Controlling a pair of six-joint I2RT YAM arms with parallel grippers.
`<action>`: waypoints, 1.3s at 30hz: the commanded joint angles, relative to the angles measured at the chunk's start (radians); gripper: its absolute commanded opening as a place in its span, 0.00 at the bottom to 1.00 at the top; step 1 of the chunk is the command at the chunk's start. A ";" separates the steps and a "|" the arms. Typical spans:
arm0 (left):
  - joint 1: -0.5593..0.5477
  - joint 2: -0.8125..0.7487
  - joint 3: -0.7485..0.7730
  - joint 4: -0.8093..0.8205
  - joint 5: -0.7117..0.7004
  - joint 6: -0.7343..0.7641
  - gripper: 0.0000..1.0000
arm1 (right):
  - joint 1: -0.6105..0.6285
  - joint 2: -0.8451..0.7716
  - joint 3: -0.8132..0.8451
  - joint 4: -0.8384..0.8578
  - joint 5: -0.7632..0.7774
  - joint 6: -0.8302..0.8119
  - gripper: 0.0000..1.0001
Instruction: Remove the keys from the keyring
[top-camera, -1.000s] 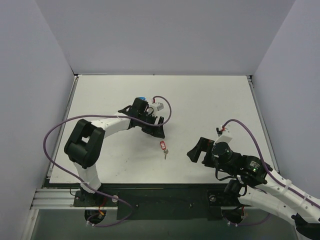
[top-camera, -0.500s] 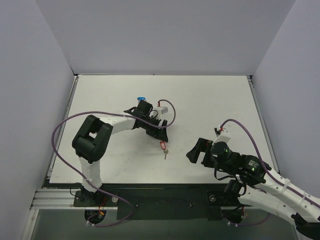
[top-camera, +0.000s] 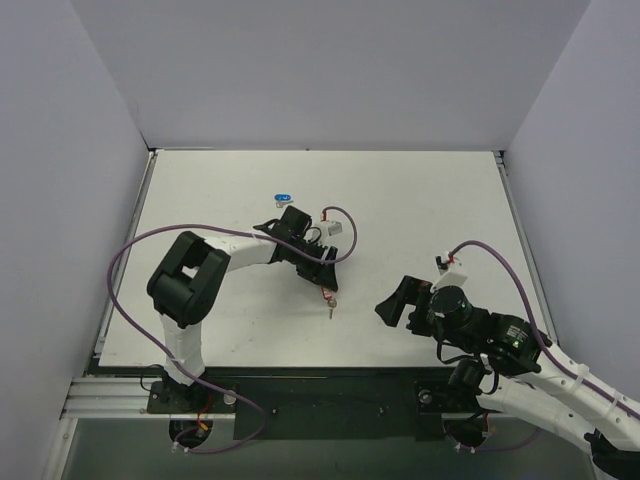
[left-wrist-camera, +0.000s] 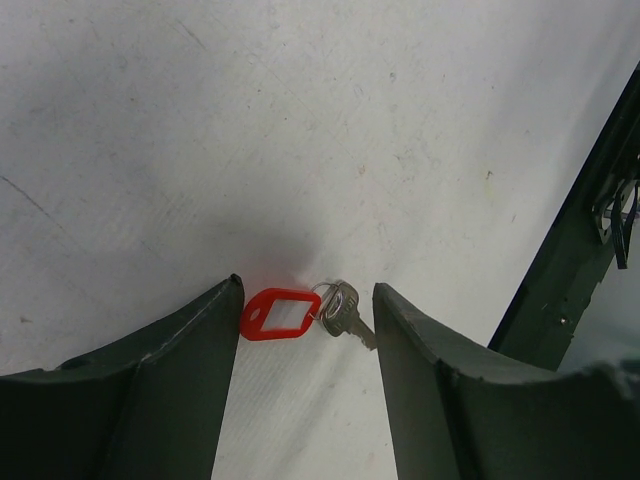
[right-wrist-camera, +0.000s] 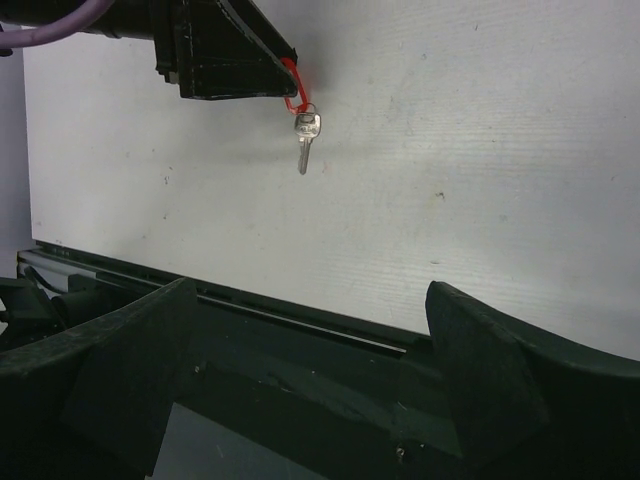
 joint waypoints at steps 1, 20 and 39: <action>-0.022 -0.003 -0.014 -0.037 -0.020 0.006 0.63 | 0.004 -0.024 0.008 -0.017 0.018 0.013 0.93; -0.048 -0.021 -0.034 -0.066 -0.099 0.003 0.35 | 0.004 -0.058 -0.003 -0.037 0.024 0.033 0.93; -0.088 -0.150 0.012 -0.080 -0.151 -0.111 0.00 | 0.004 -0.064 0.049 -0.055 0.029 0.039 0.93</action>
